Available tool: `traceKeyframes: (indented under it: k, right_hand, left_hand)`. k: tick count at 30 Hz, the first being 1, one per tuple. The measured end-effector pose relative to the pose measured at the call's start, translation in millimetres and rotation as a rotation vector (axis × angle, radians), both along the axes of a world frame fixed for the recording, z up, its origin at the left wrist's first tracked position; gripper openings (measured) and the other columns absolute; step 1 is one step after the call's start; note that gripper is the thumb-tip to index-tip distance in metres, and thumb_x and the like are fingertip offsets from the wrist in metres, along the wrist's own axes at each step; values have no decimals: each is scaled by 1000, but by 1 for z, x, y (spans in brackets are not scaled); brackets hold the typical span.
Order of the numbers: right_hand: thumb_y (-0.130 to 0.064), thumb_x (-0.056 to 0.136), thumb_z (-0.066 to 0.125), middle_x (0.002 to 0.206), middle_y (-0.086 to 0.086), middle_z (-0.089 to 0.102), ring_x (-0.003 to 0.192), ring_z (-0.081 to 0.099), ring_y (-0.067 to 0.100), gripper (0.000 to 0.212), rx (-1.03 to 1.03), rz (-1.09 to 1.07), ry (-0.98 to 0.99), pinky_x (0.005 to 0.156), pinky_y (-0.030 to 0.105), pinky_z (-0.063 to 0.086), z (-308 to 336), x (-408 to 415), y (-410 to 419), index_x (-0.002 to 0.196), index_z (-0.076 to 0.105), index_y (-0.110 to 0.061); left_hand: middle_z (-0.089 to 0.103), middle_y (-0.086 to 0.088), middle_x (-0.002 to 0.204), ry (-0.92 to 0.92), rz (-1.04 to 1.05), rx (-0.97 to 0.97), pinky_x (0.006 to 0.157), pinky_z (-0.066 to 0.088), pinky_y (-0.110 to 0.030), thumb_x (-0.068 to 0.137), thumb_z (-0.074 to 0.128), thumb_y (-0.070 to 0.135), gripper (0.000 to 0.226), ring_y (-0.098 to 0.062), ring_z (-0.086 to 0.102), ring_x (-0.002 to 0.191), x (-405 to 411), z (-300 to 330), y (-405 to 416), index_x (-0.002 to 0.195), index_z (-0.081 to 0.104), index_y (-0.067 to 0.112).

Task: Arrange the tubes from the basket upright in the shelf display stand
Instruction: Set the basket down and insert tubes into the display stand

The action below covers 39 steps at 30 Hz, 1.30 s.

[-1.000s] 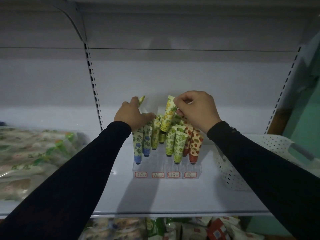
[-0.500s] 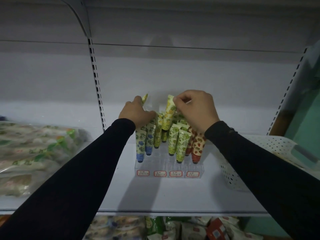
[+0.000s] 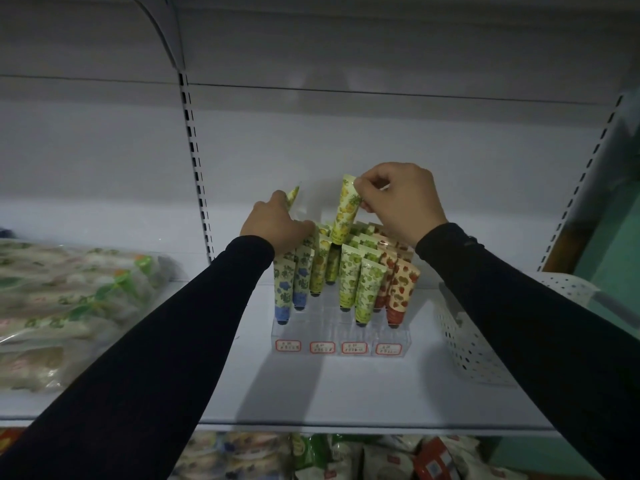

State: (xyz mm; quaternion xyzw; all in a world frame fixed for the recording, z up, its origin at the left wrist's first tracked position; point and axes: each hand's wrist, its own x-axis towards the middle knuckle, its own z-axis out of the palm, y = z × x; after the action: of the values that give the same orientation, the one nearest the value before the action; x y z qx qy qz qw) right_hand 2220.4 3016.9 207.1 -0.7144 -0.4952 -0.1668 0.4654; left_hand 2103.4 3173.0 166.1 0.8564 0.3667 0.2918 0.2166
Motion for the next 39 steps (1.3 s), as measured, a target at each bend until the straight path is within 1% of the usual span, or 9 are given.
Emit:
traceKeyframes:
  k: [2, 5, 9, 14, 20, 24, 30, 34, 39]
  right_hand:
    - [-23, 92, 62, 77, -4, 71, 71, 68, 10, 20, -27, 14, -11, 78, 32, 57, 3, 1, 1, 87, 75, -10]
    - [-22, 92, 63, 76, -7, 71, 67, 67, 5, 17, -86, 54, -20, 74, 22, 56, 2, 1, 2, 87, 75, -11]
    - [-25, 93, 62, 76, -9, 70, 70, 63, 1, 21, -176, 12, -72, 65, 4, 43, -9, 3, 3, 85, 76, -11]
    - [-29, 95, 59, 90, -2, 74, 80, 65, 11, 30, -302, -40, -142, 73, 16, 43, -27, 5, 7, 84, 75, -7]
    - [-31, 92, 63, 80, -4, 71, 74, 62, 11, 27, -376, -33, -133, 68, 22, 41, -39, 8, 14, 78, 75, -11]
    - [-33, 91, 64, 77, 0, 61, 74, 53, 13, 32, -368, -77, -178, 68, 24, 33, -43, 11, 17, 70, 72, -10]
    - [-31, 91, 64, 70, -1, 57, 69, 52, 12, 36, -356, -74, -176, 67, 24, 34, -45, 8, 17, 65, 68, -7]
    - [-31, 91, 64, 82, 1, 58, 74, 54, 14, 30, -362, -67, -211, 69, 25, 36, -44, 8, 17, 72, 72, -9]
    - [-30, 90, 65, 84, 1, 57, 75, 54, 14, 27, -344, -44, -176, 70, 26, 39, -45, 10, 17, 74, 73, -9]
  left_hand:
    - [47, -9, 106, -2, 0, 4, 49, 31, -23, 87, 64, 46, 60, -22, 50, 82, 0, -1, 0, 132, 42, 14]
    - [46, -8, 106, -5, 5, 3, 49, 30, -23, 86, 65, 46, 61, -24, 50, 84, 1, -1, 0, 133, 42, 14]
    - [46, -8, 107, -9, 8, 2, 50, 32, -24, 87, 64, 45, 60, -24, 50, 85, 1, -2, 1, 134, 41, 14]
    - [49, -11, 111, -7, 5, 2, 51, 34, -26, 87, 64, 45, 60, -26, 52, 85, 2, -3, 2, 134, 41, 15]
    - [51, -12, 113, -13, 5, -2, 49, 33, -24, 86, 63, 45, 60, -26, 53, 85, 2, -4, 2, 133, 42, 15]
    - [50, -10, 111, -12, 11, 5, 48, 33, -24, 87, 63, 45, 61, -26, 53, 85, 2, -4, 1, 134, 41, 15]
    - [51, -13, 113, -12, 6, 3, 50, 34, -25, 86, 63, 45, 59, -27, 54, 86, 2, -5, 2, 132, 42, 14]
    - [49, -11, 110, -12, 8, -2, 50, 34, -25, 86, 64, 45, 59, -27, 53, 86, 2, -4, 2, 132, 42, 15]
    - [50, -11, 110, -12, 8, -5, 50, 34, -25, 86, 64, 45, 59, -27, 53, 87, 3, -4, 2, 131, 42, 15]
